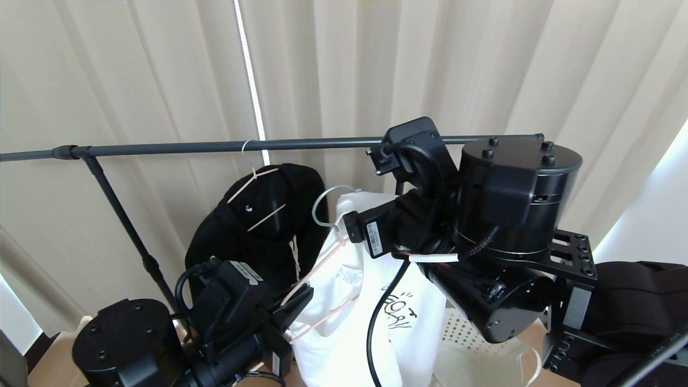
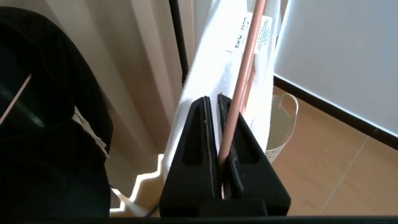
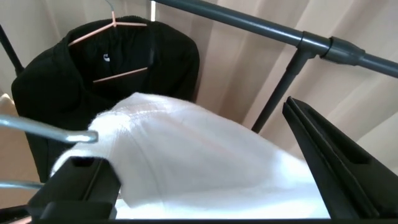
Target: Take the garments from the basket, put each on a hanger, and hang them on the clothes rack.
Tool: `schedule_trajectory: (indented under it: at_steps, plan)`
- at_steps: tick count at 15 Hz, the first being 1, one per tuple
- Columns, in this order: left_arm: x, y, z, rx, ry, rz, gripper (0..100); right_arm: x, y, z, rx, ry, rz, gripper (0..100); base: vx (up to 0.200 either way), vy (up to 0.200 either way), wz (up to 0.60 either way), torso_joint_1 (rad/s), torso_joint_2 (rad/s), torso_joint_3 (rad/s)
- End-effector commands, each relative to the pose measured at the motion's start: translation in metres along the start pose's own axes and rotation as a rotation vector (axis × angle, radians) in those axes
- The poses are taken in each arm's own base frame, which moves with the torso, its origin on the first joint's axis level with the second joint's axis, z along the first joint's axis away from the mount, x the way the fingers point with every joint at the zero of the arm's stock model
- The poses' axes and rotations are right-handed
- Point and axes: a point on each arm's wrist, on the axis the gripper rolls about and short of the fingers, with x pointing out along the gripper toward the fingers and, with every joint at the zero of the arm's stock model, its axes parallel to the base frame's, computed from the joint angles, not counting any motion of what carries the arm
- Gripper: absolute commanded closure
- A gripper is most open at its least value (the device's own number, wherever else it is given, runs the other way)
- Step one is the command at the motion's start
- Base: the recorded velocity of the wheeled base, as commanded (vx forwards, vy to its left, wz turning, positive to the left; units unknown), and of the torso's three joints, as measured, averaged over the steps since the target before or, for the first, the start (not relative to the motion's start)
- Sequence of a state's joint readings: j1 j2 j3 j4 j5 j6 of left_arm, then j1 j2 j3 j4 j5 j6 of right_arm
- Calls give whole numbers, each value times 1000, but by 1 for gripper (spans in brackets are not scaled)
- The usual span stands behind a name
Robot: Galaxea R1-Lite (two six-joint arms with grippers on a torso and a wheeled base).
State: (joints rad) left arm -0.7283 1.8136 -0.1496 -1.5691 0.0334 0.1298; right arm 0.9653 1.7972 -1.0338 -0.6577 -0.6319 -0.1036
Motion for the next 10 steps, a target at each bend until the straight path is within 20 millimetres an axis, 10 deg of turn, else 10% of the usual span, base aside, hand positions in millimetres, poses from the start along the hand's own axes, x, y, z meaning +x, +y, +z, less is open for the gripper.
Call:
schedule_trajectory:
  at_steps: [1,10]
  plan:
    - [0,3,2,-4,-11,12,100,3,3,-6,-12,15,3,0,0,0,0,0,0,0]
    - [2,12,1,-9,-10,54,100,-3,-1,1,-2,-2,2,0,0,0,0,0,0,0]
